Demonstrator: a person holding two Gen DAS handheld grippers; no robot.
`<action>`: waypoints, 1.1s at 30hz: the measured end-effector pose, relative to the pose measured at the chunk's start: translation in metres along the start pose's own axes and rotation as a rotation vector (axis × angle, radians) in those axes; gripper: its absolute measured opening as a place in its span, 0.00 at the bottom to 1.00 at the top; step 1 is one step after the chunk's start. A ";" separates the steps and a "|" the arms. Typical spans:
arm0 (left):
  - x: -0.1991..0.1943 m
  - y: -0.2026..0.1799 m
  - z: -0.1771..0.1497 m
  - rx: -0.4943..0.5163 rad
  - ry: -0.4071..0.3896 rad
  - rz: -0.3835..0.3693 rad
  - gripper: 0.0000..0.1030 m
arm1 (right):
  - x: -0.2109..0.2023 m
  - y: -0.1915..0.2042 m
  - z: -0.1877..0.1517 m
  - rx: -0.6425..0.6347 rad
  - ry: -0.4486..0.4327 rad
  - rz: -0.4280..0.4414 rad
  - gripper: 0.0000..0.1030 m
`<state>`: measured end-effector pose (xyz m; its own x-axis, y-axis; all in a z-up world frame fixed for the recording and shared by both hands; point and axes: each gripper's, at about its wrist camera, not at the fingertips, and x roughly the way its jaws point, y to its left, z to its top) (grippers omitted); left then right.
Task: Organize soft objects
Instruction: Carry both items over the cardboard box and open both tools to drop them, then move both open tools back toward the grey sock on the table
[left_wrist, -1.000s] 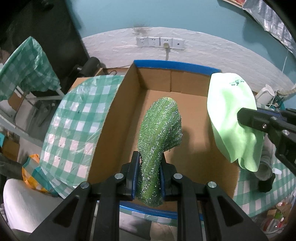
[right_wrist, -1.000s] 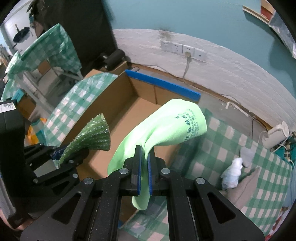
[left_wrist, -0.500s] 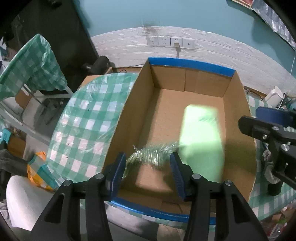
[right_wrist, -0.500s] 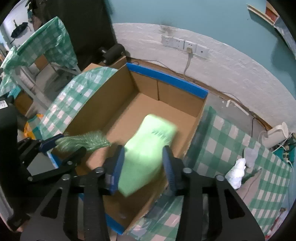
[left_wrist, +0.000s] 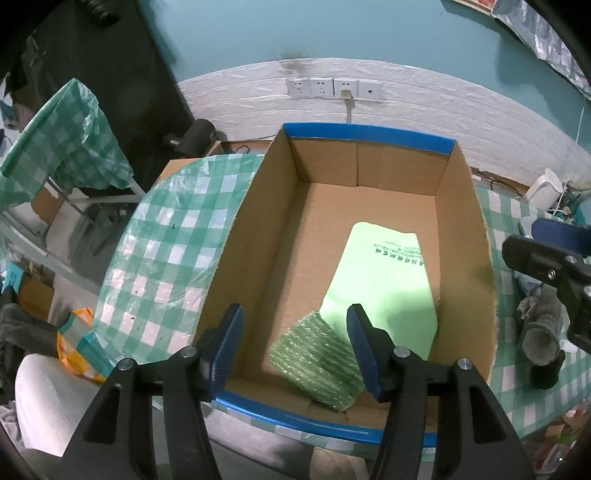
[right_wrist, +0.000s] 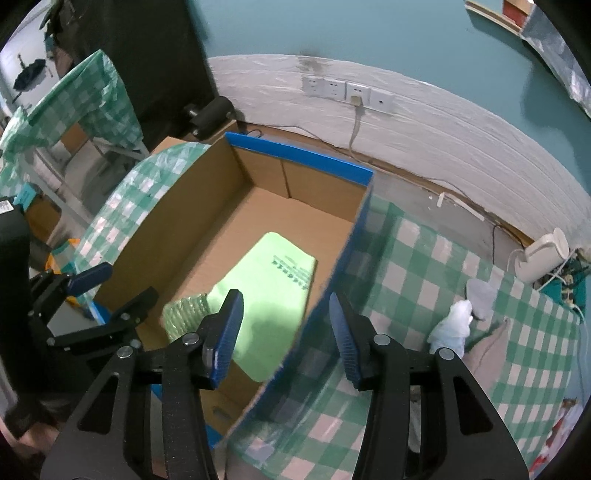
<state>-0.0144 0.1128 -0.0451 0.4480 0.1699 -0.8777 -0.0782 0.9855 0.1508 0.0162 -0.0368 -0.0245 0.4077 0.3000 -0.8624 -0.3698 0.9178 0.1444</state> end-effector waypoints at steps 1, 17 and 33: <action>-0.001 -0.002 0.000 -0.001 -0.001 -0.004 0.57 | -0.001 -0.003 -0.001 0.006 0.000 -0.001 0.47; -0.018 -0.046 0.000 0.064 -0.012 -0.035 0.62 | -0.032 -0.063 -0.036 0.100 -0.017 -0.037 0.47; -0.028 -0.118 -0.009 0.179 0.003 -0.057 0.62 | -0.044 -0.126 -0.071 0.188 -0.007 -0.082 0.49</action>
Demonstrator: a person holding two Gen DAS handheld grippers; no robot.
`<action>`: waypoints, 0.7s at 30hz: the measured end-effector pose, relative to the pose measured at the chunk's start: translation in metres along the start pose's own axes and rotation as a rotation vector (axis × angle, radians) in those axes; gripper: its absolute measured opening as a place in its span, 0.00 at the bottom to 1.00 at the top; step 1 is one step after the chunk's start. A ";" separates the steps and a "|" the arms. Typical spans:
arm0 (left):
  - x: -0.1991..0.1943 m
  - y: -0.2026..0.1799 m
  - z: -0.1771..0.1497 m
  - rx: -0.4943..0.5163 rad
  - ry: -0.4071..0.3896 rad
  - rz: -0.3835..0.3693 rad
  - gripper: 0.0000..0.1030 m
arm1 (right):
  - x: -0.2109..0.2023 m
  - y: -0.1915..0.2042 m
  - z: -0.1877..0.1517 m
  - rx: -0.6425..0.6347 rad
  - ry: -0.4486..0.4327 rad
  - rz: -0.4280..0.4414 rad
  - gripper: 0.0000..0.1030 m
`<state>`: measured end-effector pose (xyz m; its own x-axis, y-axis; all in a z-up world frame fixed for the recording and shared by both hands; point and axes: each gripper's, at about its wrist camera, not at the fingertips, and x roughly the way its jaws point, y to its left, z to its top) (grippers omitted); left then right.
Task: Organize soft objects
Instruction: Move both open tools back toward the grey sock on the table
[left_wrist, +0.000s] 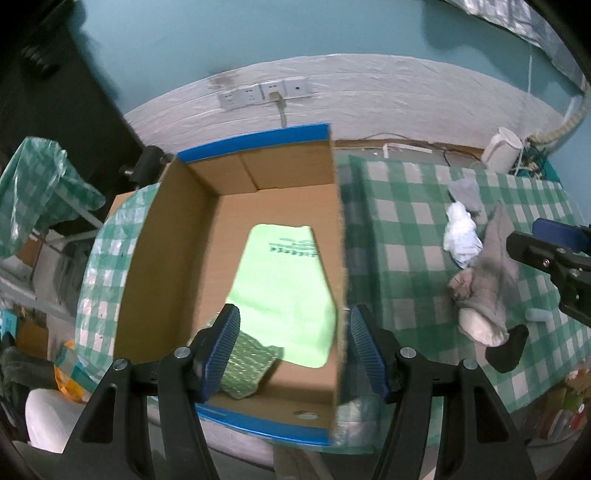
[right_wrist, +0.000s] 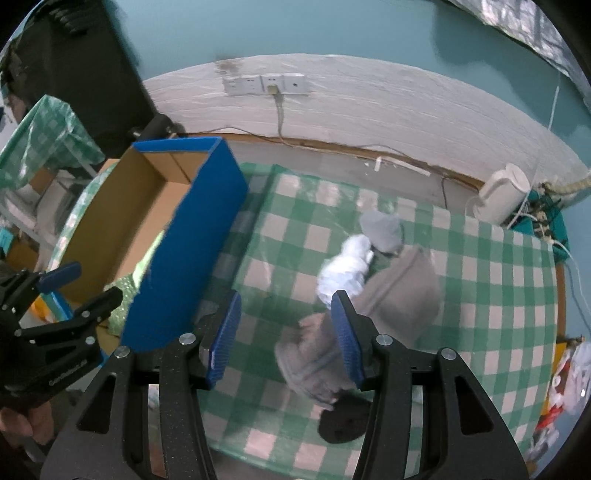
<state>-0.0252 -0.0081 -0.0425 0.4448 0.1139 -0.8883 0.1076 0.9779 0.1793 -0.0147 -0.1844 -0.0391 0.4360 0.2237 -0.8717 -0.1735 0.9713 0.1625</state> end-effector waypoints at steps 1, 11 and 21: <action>0.001 -0.006 0.000 0.010 0.005 0.000 0.62 | 0.001 -0.005 -0.002 0.007 0.004 -0.002 0.49; 0.007 -0.056 -0.002 0.086 0.052 -0.037 0.63 | 0.006 -0.057 -0.026 0.072 0.054 -0.028 0.50; 0.028 -0.091 0.000 0.100 0.112 -0.050 0.63 | 0.017 -0.096 -0.059 0.128 0.112 -0.040 0.50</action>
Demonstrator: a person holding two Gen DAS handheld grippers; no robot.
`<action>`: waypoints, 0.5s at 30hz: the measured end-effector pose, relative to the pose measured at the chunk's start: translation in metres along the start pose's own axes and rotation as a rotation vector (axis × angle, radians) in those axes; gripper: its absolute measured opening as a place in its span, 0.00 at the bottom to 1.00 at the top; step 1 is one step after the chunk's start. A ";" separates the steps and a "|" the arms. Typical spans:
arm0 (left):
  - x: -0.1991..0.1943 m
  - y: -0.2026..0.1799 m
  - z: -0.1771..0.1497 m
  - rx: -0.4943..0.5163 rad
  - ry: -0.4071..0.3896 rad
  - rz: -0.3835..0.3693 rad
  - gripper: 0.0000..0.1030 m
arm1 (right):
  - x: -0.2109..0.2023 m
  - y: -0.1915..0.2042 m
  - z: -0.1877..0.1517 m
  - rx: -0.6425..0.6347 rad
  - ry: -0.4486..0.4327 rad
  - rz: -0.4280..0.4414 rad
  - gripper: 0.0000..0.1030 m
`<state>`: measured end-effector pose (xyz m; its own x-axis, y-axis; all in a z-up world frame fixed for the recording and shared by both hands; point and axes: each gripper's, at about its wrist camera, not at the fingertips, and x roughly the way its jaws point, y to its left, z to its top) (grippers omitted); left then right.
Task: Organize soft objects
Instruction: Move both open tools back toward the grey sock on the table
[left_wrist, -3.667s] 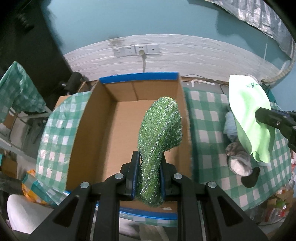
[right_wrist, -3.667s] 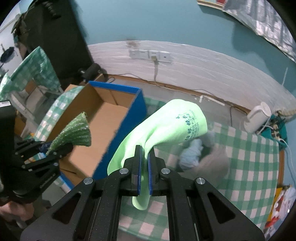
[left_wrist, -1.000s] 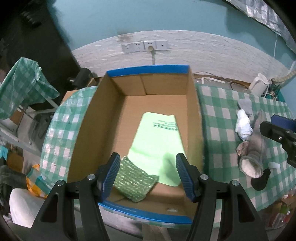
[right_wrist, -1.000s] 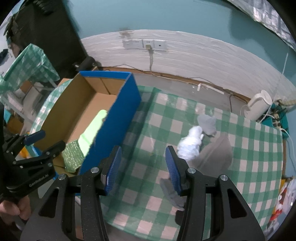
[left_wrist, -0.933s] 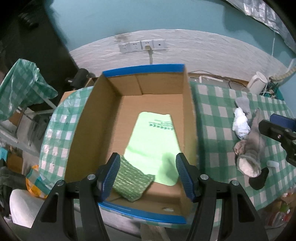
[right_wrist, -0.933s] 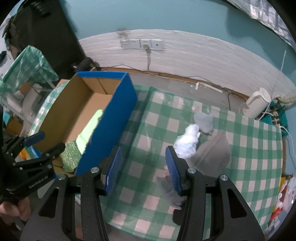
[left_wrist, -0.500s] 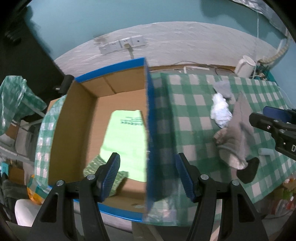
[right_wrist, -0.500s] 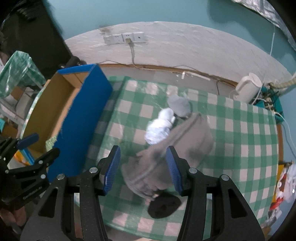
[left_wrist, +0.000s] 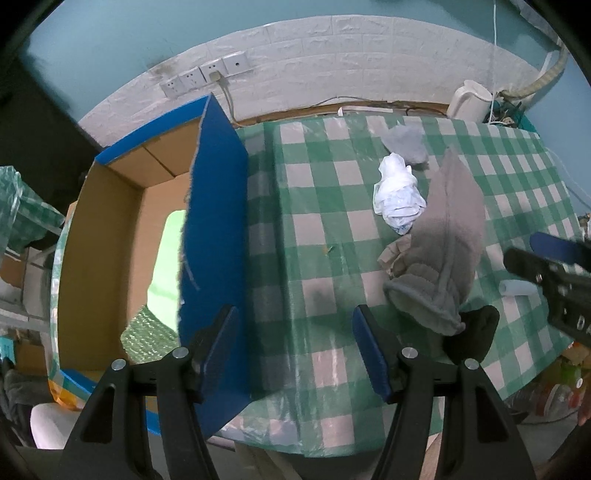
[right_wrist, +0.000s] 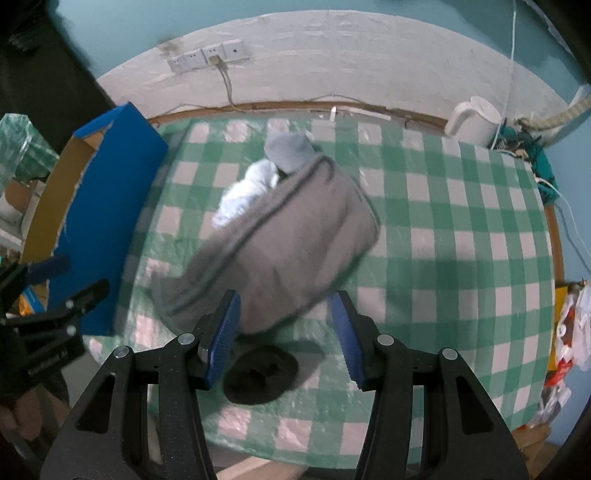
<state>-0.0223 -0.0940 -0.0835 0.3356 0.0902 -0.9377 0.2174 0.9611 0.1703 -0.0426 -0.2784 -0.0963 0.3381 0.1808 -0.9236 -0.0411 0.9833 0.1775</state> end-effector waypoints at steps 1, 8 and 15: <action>0.002 -0.002 0.001 -0.001 0.005 0.005 0.63 | 0.002 -0.003 -0.002 0.001 0.004 -0.004 0.50; 0.000 -0.026 -0.005 0.009 0.027 -0.034 0.63 | 0.015 -0.034 -0.013 0.037 0.045 -0.028 0.50; -0.012 -0.065 -0.015 0.093 0.020 -0.070 0.63 | 0.026 -0.061 -0.023 0.078 0.078 -0.046 0.50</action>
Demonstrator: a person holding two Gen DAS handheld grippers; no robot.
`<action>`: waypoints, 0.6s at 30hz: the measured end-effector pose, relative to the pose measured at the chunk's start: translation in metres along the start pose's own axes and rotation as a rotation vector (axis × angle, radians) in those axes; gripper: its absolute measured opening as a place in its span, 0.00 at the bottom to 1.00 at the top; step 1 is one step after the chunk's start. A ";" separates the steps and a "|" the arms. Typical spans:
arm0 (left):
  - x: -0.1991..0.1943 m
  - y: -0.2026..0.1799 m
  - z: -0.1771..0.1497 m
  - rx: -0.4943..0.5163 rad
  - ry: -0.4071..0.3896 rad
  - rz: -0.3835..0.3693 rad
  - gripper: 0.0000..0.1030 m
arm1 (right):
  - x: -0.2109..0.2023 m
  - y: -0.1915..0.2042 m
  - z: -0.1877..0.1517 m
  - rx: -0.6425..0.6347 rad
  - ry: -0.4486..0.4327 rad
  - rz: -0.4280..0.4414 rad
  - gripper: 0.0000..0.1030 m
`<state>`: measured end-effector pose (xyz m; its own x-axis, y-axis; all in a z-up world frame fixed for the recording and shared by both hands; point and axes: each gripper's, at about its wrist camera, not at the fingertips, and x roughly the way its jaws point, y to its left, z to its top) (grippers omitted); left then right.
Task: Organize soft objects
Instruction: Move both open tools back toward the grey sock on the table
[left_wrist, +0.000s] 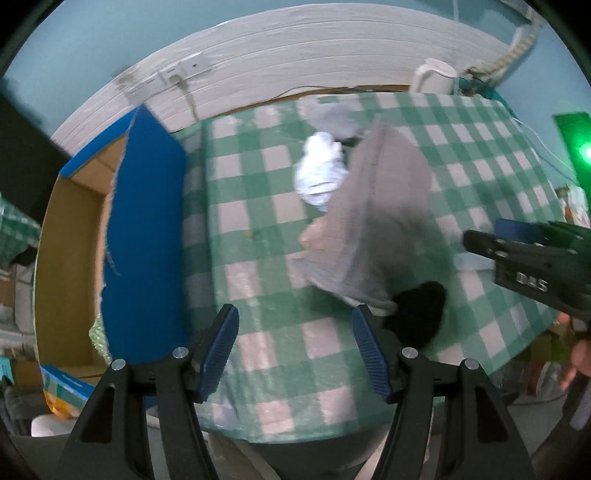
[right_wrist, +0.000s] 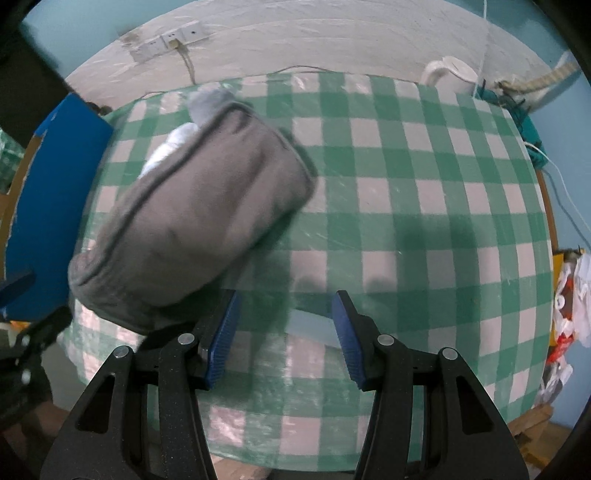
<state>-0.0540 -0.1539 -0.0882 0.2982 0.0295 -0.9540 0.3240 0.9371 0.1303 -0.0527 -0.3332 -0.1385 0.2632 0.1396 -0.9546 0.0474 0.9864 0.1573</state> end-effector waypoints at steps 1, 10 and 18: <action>-0.001 -0.005 0.000 0.010 -0.004 -0.002 0.63 | 0.001 -0.003 -0.001 0.003 0.003 -0.003 0.50; 0.004 -0.032 0.002 0.045 -0.008 -0.033 0.64 | 0.009 -0.019 -0.010 0.004 0.026 -0.006 0.50; 0.022 -0.051 -0.001 0.061 0.005 -0.068 0.64 | 0.023 -0.025 -0.015 -0.040 0.048 0.009 0.50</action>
<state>-0.0651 -0.2009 -0.1165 0.2689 -0.0314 -0.9627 0.3973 0.9141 0.0811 -0.0626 -0.3533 -0.1680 0.2166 0.1514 -0.9645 0.0061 0.9877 0.1564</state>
